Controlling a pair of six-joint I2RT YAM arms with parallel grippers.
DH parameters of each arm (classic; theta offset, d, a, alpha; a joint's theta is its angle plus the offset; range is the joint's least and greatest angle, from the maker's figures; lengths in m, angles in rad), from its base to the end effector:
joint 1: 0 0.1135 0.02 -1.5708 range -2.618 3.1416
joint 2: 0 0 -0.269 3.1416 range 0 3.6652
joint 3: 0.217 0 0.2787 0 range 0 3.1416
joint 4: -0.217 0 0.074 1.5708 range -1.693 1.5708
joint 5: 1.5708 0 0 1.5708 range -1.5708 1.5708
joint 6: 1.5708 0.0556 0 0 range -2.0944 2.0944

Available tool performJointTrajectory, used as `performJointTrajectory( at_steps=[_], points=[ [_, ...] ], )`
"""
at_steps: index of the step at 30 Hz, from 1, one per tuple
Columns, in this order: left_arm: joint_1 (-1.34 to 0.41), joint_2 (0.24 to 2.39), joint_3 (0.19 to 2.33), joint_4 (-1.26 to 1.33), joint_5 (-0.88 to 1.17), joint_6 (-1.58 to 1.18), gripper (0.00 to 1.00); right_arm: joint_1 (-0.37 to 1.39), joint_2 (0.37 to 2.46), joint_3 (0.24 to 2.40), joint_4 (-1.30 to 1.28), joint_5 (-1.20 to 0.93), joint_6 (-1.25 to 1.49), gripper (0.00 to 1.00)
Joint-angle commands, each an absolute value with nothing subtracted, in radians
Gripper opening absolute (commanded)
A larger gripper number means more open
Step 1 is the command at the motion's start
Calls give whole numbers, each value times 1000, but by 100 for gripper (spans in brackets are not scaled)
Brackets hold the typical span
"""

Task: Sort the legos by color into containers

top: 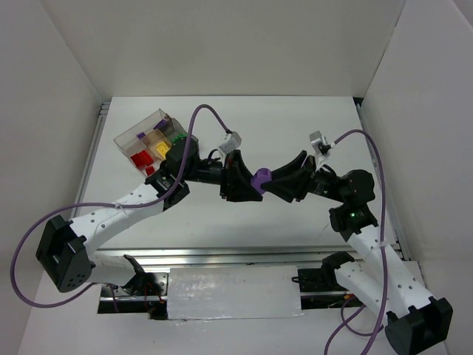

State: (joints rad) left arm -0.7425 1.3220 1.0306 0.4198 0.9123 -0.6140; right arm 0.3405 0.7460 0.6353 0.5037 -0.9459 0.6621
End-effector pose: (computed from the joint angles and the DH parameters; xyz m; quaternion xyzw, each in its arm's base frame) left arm 0.2199 -0.2615 0.3673 0.3682 0.5703 -0.6495 0.3425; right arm 0.1716 0.1086 0.3664 -0.2947 0.5487 0.5776 0.5276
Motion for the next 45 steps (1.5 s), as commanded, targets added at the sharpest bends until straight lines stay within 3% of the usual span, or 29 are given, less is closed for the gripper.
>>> performJointTrajectory(
  at_steps=[1, 2, 3, 5, 6, 7, 11, 16, 21, 24, 31, 35, 36, 43, 45],
  points=[
    [-747, 1292, 1092, 434, 865, -571, 21, 348, 758, 630, 494, -963, 640, 1],
    [-749, 1292, 1098, 414, 855, -558, 0, 348, 759, 632, 485, -965, 635, 2],
    [-747, 1290, 1103, 402, 844, -552, 0, 348, 761, 632, 479, -963, 631, 4],
    [-749, 1278, 1106, 364, 784, -528, 0, 348, 761, 627, 468, -947, 630, 41],
    [-747, 1272, 1104, 348, 757, -520, 0, 347, 759, 620, 471, -936, 638, 66],
    [-742, 1264, 1101, 335, 727, -511, 0, 345, 756, 617, 471, -919, 646, 99],
    [-687, 1230, 1112, 212, 489, -480, 0, 324, 727, 649, 333, -769, 634, 100],
    [-441, 1253, 1176, -75, 195, -583, 0, 308, 654, 692, 32, -306, 630, 100],
    [-183, 1425, 1368, -437, -286, -659, 0, 302, 606, 709, -90, -146, 646, 100],
    [-39, 1598, 1524, -547, -281, -709, 0, 302, 575, 692, -94, -170, 643, 100],
    [71, 2078, 2056, -797, -270, -712, 2, 293, 575, 675, -97, -215, 641, 100],
    [89, 2146, 2077, -776, -239, -727, 9, 293, 594, 670, -75, -239, 647, 100],
    [92, 2157, 2065, -769, -232, -735, 15, 293, 604, 670, -69, -244, 647, 100],
    [107, 2181, 2025, -723, -186, -719, 33, 293, 627, 677, -69, -249, 635, 100],
    [107, 2181, 2016, -706, -166, -712, 44, 291, 634, 672, -60, -253, 637, 100]
  ],
)
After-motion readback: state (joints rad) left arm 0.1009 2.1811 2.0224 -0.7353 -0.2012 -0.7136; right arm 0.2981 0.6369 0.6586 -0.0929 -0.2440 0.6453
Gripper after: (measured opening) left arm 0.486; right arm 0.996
